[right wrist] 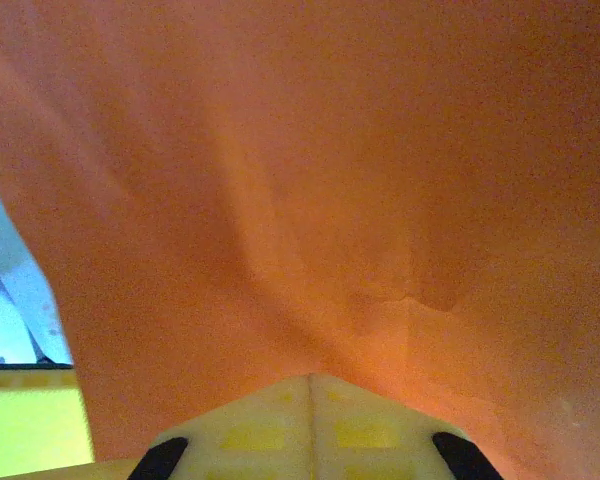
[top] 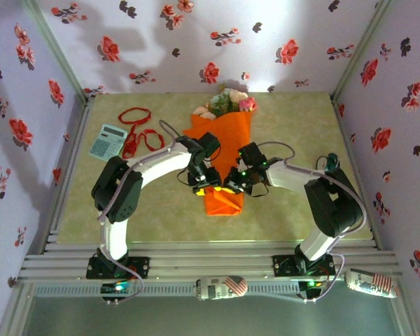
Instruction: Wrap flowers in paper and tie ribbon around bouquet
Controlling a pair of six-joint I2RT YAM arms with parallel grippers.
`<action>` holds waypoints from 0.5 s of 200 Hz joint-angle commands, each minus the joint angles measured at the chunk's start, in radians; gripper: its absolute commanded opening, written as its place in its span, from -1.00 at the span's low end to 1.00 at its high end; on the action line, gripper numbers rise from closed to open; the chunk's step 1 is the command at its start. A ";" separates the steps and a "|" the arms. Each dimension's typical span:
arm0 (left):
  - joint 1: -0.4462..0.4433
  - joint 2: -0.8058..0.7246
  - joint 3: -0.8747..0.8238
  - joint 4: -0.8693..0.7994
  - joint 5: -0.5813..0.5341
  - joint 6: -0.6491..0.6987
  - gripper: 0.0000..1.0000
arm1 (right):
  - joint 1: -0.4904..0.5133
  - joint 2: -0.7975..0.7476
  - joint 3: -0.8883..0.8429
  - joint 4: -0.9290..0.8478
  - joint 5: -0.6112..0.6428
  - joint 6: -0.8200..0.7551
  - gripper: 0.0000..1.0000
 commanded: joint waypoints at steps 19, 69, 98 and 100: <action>0.004 -0.018 -0.038 0.024 0.001 0.014 -0.19 | 0.013 0.033 0.011 0.012 0.013 0.022 -0.91; 0.018 -0.041 -0.091 -0.005 -0.063 0.075 -1.00 | -0.003 -0.021 0.032 -0.027 0.033 -0.017 -0.55; 0.031 -0.046 -0.121 -0.009 -0.100 0.121 -1.00 | -0.051 -0.104 0.003 -0.072 0.052 -0.044 -0.27; 0.031 -0.046 -0.124 -0.006 -0.100 0.123 -1.00 | -0.055 -0.110 -0.002 -0.073 0.052 -0.044 -0.25</action>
